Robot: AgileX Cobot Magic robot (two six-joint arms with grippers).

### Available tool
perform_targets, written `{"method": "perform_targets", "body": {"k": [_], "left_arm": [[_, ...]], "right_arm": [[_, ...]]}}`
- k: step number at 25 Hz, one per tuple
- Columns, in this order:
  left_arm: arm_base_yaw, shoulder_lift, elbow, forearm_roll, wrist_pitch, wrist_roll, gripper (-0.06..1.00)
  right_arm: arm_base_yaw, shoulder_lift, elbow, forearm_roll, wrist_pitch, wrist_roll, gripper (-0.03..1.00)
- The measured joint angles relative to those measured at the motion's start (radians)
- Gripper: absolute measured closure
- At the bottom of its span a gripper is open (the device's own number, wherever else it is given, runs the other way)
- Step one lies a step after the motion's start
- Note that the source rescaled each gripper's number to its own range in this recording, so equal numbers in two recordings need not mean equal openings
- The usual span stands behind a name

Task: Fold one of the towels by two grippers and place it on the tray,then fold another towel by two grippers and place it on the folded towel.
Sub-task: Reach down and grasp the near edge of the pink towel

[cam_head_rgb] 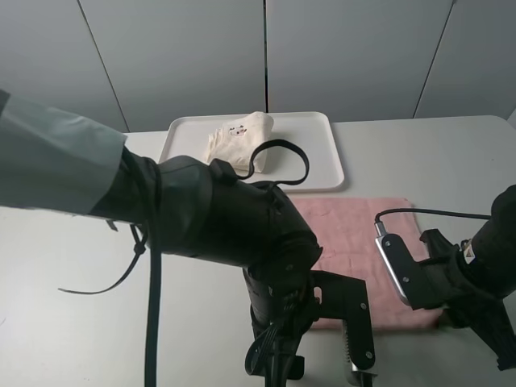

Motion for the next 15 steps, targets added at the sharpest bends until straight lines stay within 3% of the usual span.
{"method": "perform_targets", "body": {"k": [2, 4, 12, 15], "left_arm": [[0.000, 0.000, 0.000, 0.000, 0.002, -0.002, -0.05], [0.000, 0.000, 0.000, 0.000, 0.002, -0.002, -0.05], [0.000, 0.000, 0.000, 0.026, -0.008, -0.040, -0.03], [-0.002, 0.000, 0.000, 0.088, -0.014, -0.112, 0.13]], "right_arm": [[0.000, 0.000, 0.000, -0.001, -0.015, 0.001, 0.91], [0.000, 0.000, 0.000, -0.002, -0.019, 0.002, 0.96], [0.000, 0.000, 0.000, -0.002, -0.021, 0.003, 0.96], [0.000, 0.000, 0.000, -0.002, -0.021, 0.005, 0.96]]}}
